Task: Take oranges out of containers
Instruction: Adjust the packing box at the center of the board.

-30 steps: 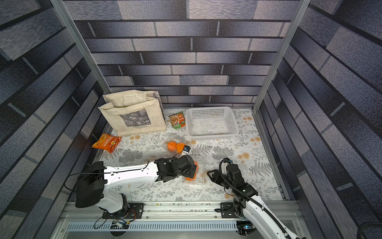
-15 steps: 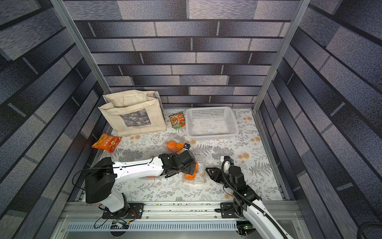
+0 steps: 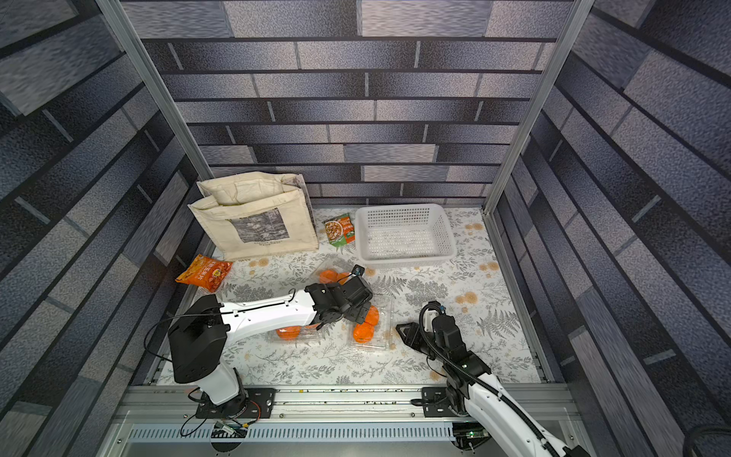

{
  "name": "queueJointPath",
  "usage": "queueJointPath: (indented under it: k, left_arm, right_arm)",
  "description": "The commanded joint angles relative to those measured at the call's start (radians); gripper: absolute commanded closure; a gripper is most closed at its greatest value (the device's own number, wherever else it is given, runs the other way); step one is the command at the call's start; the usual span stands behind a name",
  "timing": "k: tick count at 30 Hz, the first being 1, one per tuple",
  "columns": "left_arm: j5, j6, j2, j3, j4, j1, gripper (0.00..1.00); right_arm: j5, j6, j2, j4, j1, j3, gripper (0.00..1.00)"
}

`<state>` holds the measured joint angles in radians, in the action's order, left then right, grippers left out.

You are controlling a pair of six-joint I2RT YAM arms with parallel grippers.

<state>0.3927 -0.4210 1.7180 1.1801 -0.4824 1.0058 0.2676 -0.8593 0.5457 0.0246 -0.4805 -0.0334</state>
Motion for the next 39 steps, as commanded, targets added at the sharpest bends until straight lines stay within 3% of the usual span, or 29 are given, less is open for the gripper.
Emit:
queueJointPath:
  k: [1,12,23,28,33,37,39]
  left_arm:
    - [0.039,0.083,0.066,0.042,-0.115,-0.016,0.0]
    - [0.032,0.1,0.2,0.185,-0.138,-0.008,0.0]
    - [0.181,0.19,0.255,0.259,-0.07,-0.012,0.0]
    - [0.238,0.206,0.188,0.218,-0.001,0.008,0.0]
    - [0.192,0.161,0.152,0.187,-0.025,0.016,0.0]
    - [0.148,0.108,0.145,0.148,-0.029,0.016,0.0]
    - [0.136,0.089,0.143,0.125,-0.015,0.016,0.0]
  right_arm:
    - [-0.019,0.033,0.021,-0.022,-0.006,0.007,0.59]
    - [0.047,0.073,0.111,-0.118,-0.006,-0.005,0.59]
    - [0.005,0.011,0.03,-0.158,-0.005,0.057,0.61]
    - [0.003,0.004,-0.031,-0.147,-0.005,0.057,0.61]
    - [-0.034,-0.034,-0.1,-0.131,-0.005,0.056,0.61]
    - [-0.056,-0.077,-0.046,-0.168,-0.021,0.058,0.77]
    - [-0.089,-0.094,-0.005,-0.237,-0.068,0.065,0.71]
